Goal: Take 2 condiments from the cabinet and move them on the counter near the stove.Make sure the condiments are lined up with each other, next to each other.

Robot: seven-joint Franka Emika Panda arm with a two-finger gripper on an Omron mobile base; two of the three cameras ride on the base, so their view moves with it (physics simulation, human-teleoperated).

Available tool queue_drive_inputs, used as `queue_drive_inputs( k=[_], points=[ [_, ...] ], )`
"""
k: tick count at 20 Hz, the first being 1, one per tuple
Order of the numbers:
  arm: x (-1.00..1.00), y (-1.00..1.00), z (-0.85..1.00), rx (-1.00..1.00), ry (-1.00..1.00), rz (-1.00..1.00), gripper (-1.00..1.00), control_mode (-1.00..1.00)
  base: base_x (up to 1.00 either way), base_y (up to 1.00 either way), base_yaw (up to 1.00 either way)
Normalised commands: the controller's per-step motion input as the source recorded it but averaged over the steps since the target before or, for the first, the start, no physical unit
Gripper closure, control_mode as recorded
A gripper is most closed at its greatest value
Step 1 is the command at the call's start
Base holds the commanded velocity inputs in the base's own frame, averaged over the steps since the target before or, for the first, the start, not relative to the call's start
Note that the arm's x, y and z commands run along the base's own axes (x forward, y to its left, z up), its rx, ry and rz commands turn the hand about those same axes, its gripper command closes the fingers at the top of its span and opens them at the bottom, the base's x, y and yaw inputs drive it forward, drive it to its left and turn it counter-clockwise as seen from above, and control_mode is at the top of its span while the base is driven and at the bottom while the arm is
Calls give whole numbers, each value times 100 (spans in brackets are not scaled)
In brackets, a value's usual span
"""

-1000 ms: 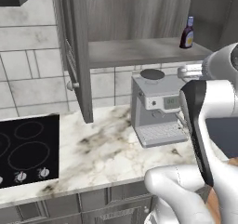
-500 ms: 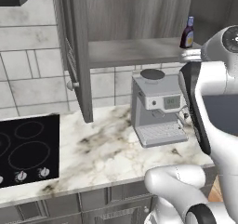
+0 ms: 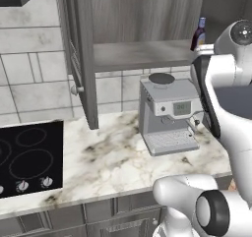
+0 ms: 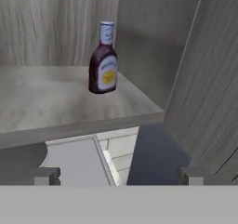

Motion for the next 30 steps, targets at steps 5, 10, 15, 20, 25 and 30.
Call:
queue_drive_inputs(
  k=[5, 10, 15, 20, 25, 30],
  points=[
    [36, -7, 8, 0, -6, -4, -100, -100, 0, 0, 0],
    [30, -5, 23, 0, -6, 0, -100, -100, 0, 0, 0],
    [22, -16, 26, 0, -3, 0, -100, -100, 0, 0, 0],
    [29, -12, 11, 0, -1, 0, -100, -100, 0, 0, 0],
    [34, -5, 0, 0, 0, 0, -100, -100, 0, 0, 0],
    [33, -10, 0, 0, 0, 0, -100, -100, 0, 0, 0]
  ],
)
